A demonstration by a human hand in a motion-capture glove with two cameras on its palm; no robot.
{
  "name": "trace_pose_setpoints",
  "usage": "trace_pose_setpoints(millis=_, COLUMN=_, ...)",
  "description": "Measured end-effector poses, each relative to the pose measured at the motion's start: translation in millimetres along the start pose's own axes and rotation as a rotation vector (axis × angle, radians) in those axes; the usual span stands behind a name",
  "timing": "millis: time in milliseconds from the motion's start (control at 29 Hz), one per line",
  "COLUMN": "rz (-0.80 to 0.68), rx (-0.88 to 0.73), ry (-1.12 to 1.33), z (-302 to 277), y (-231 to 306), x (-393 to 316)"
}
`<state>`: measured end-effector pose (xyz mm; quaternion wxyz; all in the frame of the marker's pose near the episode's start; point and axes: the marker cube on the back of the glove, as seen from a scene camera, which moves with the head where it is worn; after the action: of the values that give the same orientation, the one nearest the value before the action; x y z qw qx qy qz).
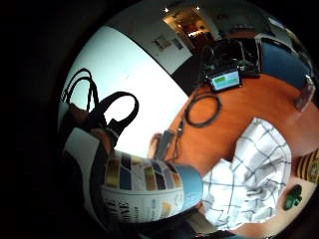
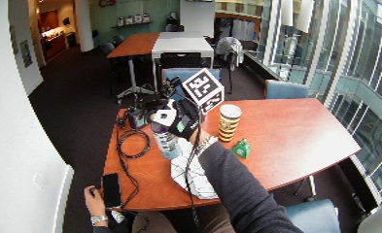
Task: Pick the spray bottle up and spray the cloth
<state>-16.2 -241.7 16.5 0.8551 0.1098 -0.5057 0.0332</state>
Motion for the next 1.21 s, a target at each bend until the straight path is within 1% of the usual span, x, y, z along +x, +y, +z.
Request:
trace_pose_setpoints(millis=207, rz=-0.028, rx=0.106, ry=-0.093, z=29, y=-1, x=12)
trace_pose_setpoints(millis=449, rz=0.004, rx=0.117, ry=-0.089, z=58, y=14, x=34)
trace_pose_setpoints(millis=656, rz=0.006, rx=0.170, ry=-0.074, z=67, y=23, x=56)
trace_pose_setpoints(millis=1001, rz=-0.031, rx=0.156, ry=-0.010, z=70, y=29, x=56)
trace_pose_setpoints(millis=1209, rz=-0.028, rx=0.118, ry=0.020, z=67, y=25, x=44)
